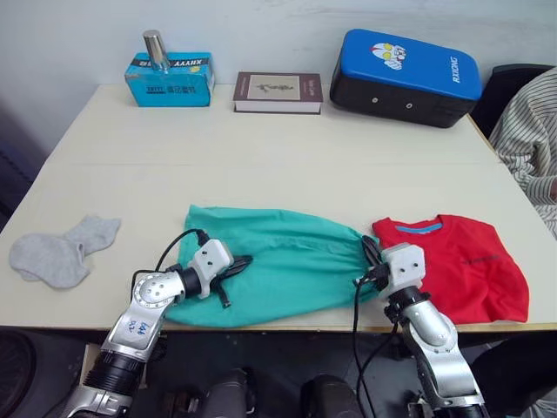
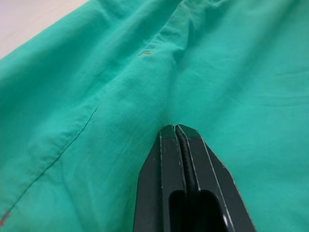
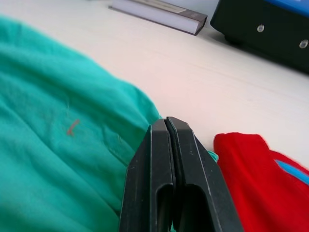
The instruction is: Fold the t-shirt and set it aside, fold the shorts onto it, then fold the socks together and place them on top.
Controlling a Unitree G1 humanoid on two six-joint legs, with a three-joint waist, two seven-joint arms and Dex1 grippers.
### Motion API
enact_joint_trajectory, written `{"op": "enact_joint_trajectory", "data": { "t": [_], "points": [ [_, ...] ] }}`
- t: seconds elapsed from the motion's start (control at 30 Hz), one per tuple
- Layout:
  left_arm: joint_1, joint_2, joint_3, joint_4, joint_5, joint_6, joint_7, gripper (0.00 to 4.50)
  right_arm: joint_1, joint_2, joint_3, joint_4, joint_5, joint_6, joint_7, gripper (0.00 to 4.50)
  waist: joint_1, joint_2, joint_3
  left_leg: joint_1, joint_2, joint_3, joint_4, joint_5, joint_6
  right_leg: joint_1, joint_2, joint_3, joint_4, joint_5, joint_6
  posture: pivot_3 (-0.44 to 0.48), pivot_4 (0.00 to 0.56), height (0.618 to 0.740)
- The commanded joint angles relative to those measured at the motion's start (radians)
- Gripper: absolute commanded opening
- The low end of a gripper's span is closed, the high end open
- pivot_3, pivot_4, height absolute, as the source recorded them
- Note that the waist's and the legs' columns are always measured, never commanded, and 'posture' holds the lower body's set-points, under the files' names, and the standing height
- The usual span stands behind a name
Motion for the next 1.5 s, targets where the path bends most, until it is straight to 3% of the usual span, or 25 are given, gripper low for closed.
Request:
{"op": "enact_joint_trajectory", "data": {
  "t": [0.03, 0.13, 0.3, 0.43, 0.57, 0.67, 0.77, 0.93, 1.03, 1.13, 1.23, 1.4, 1.5],
  "points": [
    [-0.035, -0.051, 0.067, -0.069, -0.195, 0.054, -0.084, 0.03, -0.085, 0.010, 0.057, -0.130, 0.115, 0.078, 0.099, 0.00, 0.000, 0.000, 0.004, -0.001, 0.000, 0.000, 0.000, 0.002, 0.003, -0.001, 0.000, 0.000, 0.001, 0.000, 0.000, 0.000, 0.150, 0.740],
    [-0.088, -0.088, 0.097, -0.089, -0.237, 0.093, -0.065, 0.03, -0.158, 0.012, 0.106, -0.085, 0.039, 0.131, 0.085, 0.00, 0.003, -0.003, 0.005, -0.002, 0.000, -0.001, 0.000, 0.004, 0.003, -0.003, 0.000, -0.001, 0.003, 0.000, 0.000, 0.000, 0.150, 0.740],
    [-0.178, -0.110, 0.057, 0.051, -0.078, 0.102, 0.065, 0.03, -0.225, 0.050, 0.156, 0.064, -0.133, 0.152, -0.033, 0.00, 0.004, -0.004, 0.005, -0.002, -0.001, -0.002, 0.000, 0.005, 0.000, -0.002, 0.000, -0.002, 0.003, 0.000, 0.001, 0.000, 0.150, 0.740],
    [-0.213, -0.126, 0.058, 0.234, 0.029, 0.077, 0.174, 0.03, -0.177, 0.041, 0.116, 0.109, -0.183, 0.097, -0.076, 0.00, 0.002, -0.005, 0.006, -0.002, -0.001, -0.002, 0.000, 0.005, -0.001, -0.003, 0.000, -0.002, 0.003, 0.000, 0.001, 0.000, 0.150, 0.740],
    [-0.191, -0.123, 0.059, 0.298, 0.051, 0.051, 0.173, 0.03, -0.105, 0.009, 0.035, 0.088, -0.156, 0.028, -0.062, 0.00, 0.003, -0.005, 0.006, -0.001, -0.001, -0.002, -0.001, 0.005, -0.001, -0.002, 0.000, -0.002, 0.004, 0.000, 0.002, 0.000, 0.150, 0.740],
    [-0.164, -0.141, 0.074, 0.282, 0.000, -0.028, 0.104, 0.03, -0.043, 0.012, -0.005, -0.028, 0.012, 0.031, 0.045, 0.00, 0.003, -0.005, 0.006, 0.000, -0.001, -0.002, -0.001, 0.003, 0.001, -0.001, 0.000, -0.002, 0.003, 0.000, 0.002, 0.000, 0.150, 0.740],
    [-0.164, -0.174, 0.107, 0.243, -0.102, -0.112, -0.020, 0.00, 0.062, -0.012, -0.073, -0.265, 0.291, 0.184, 0.112, 0.58, 0.003, -0.005, 0.006, -0.001, -0.001, -0.002, -0.002, 0.002, 0.002, -0.001, 0.000, -0.002, 0.002, 0.000, 0.002, 0.000, 0.150, 0.740],
    [-0.205, -0.174, 0.098, 0.229, -0.155, -0.142, -0.178, 0.00, 0.324, -0.146, -0.269, -0.515, 0.727, 0.481, 0.026, 2.31, 0.011, -0.006, 0.007, -0.003, 0.000, -0.003, -0.002, 0.002, 0.003, -0.001, 0.001, -0.002, -0.002, 0.000, 0.001, 0.000, 0.150, 0.740],
    [-0.218, -0.160, 0.060, 0.221, -0.145, -0.175, -0.277, 0.00, 0.512, -0.246, -0.370, -0.576, 1.128, 0.596, -0.112, 3.27, 0.024, -0.006, 0.007, -0.004, -0.001, -0.003, -0.002, 0.001, 0.003, 0.000, 0.001, -0.002, -0.006, -0.001, 0.000, 0.000, 0.150, 0.740],
    [-0.225, -0.147, 0.014, 0.227, -0.139, -0.185, -0.382, 0.00, 0.610, -0.318, -0.394, -0.575, 1.356, 0.637, -0.226, 4.41, 0.024, -0.007, 0.009, -0.005, 0.000, -0.003, -0.003, 0.001, 0.003, 0.001, 0.002, -0.002, -0.009, -0.001, 0.000, 0.000, 0.150, 0.740],
    [-0.237, -0.140, -0.020, 0.265, -0.111, -0.208, -0.436, 0.00, 0.599, -0.387, -0.311, -0.543, 1.419, 0.705, -0.366, 4.46, 0.023, -0.008, 0.009, -0.005, 0.001, -0.002, -0.003, 0.000, 0.001, 0.000, 0.002, -0.001, -0.010, -0.001, 0.000, 0.000, 0.150, 0.740],
    [-0.276, -0.187, -0.033, 0.352, -0.077, -0.223, -0.399, 0.00, 0.456, -0.323, -0.159, -0.473, 1.519, 0.674, -0.612, 4.46, 0.028, -0.009, 0.009, -0.012, 0.001, -0.003, -0.003, 0.003, 0.005, -0.008, 0.002, -0.002, -0.010, -0.001, 0.001, 0.000, 0.150, 0.740],
    [-0.304, -0.211, -0.060, 0.420, -0.027, -0.240, -0.381, 0.00, 0.374, -0.268, -0.114, -0.417, 1.508, 0.645, -0.707, 4.46, 0.027, -0.016, 0.009, -0.018, 0.000, -0.003, -0.001, 0.005, 0.007, -0.014, 0.002, -0.002, -0.007, 0.001, 0.003, 0.000, 0.150, 0.740]
  ]
}}
